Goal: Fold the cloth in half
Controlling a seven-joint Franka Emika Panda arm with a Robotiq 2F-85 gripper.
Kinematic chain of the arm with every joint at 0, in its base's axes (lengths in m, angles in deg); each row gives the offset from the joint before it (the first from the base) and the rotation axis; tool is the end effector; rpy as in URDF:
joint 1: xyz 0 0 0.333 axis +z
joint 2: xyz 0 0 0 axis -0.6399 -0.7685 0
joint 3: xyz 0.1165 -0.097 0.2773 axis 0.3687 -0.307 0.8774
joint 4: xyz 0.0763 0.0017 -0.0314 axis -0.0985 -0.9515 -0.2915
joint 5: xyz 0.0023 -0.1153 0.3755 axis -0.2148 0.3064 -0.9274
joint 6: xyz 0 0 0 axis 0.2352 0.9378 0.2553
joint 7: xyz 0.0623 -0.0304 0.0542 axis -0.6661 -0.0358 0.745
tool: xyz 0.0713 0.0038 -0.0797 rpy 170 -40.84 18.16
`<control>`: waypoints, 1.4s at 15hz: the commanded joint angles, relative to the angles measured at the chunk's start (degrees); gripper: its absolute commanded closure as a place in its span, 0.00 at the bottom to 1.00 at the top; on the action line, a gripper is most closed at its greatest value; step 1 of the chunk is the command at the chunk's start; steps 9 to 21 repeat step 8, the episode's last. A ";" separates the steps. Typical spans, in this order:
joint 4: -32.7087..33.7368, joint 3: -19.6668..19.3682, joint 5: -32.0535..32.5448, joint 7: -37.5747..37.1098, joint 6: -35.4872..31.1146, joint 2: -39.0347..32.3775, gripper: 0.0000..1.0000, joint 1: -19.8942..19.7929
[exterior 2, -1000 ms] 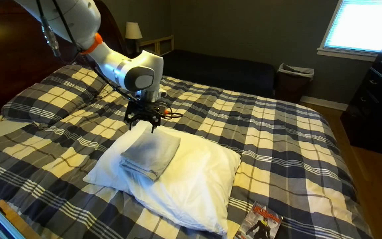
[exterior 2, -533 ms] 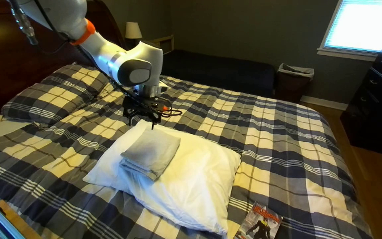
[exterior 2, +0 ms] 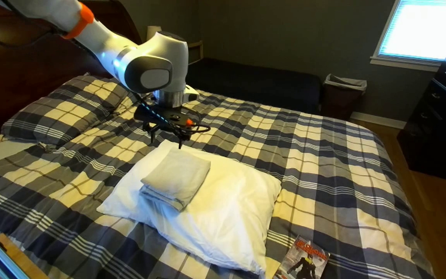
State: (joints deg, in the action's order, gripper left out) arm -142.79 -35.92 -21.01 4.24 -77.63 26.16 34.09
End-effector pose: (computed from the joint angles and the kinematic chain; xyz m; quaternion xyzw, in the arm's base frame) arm 0.5051 -0.0334 0.3159 -0.9733 -0.2141 -0.0097 0.0820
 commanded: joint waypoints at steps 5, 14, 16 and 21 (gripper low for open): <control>-1.42 -2.55 0.04 -1.32 0.09 2.38 0.00 1.20; -1.37 -2.47 0.03 -1.32 0.09 2.18 0.00 1.42; -1.37 -2.47 0.03 -1.32 0.09 2.18 0.00 1.42; -1.37 -2.47 0.03 -1.32 0.09 2.18 0.00 1.42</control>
